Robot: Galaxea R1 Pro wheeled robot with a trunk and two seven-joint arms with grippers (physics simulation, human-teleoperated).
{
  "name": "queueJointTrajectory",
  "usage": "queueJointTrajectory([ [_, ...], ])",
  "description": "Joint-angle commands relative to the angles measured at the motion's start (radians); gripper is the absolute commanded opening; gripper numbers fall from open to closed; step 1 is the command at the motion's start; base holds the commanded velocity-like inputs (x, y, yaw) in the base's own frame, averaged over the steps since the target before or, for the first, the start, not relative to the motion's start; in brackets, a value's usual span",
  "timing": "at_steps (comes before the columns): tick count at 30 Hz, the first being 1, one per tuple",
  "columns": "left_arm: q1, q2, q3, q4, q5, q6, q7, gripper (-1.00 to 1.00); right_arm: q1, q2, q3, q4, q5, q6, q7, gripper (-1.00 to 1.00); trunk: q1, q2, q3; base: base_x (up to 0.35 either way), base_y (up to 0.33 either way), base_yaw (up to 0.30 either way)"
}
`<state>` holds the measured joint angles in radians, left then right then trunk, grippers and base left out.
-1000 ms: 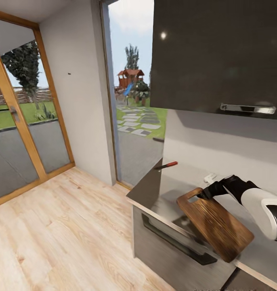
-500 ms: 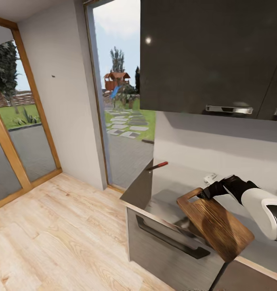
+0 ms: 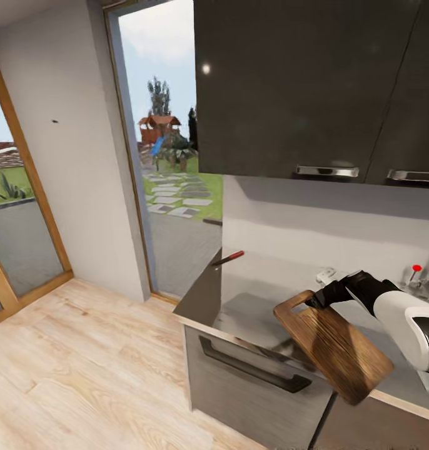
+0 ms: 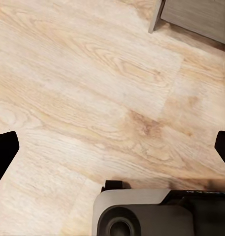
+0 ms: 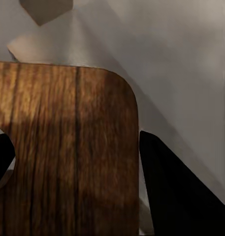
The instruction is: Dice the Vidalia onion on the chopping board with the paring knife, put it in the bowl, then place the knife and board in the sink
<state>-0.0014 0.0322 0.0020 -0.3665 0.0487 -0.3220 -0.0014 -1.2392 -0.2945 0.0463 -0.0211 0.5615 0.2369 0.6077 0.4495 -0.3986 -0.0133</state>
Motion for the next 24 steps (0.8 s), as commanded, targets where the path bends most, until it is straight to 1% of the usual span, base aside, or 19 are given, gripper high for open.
queueJointTrajectory([
  [1,0.0,0.0,0.0,0.0,0.005,-0.003,0.0,1.0,0.0,0.0,0.004,-0.002,-0.005,0.007,0.001,-1.0,0.001,-0.001,0.0,0.0,0.006,-0.213],
  [12,0.0,0.0,0.0,0.001,0.005,-0.002,0.0,1.0,0.0,0.0,0.004,-0.002,-0.005,0.007,0.001,-1.0,0.001,-0.001,0.012,0.0,0.001,-0.214],
  [16,0.0,-0.006,0.0,0.001,0.004,-0.002,0.0,1.0,0.0,0.0,0.004,-0.002,-0.005,0.007,0.001,-1.0,0.001,-0.001,0.017,0.0,0.0,-0.214],
  [20,0.0,-0.003,-0.002,0.005,0.004,-0.002,0.0,1.0,0.0,0.0,0.004,-0.002,-0.005,0.007,0.001,-1.0,0.001,-0.001,0.022,0.0,0.0,-0.214],
  [22,0.0,-0.001,-0.001,0.032,0.005,-0.002,0.001,1.0,0.0,0.0,0.004,-0.002,-0.005,0.007,0.001,-1.0,0.001,-0.001,0.024,0.0,0.0,-0.214],
  [24,0.0,0.0,0.0,0.101,0.004,-0.002,0.001,1.0,0.0,0.001,0.004,-0.002,-0.005,0.007,0.001,-1.0,0.001,-0.001,0.026,0.0,0.0,-0.214],
])
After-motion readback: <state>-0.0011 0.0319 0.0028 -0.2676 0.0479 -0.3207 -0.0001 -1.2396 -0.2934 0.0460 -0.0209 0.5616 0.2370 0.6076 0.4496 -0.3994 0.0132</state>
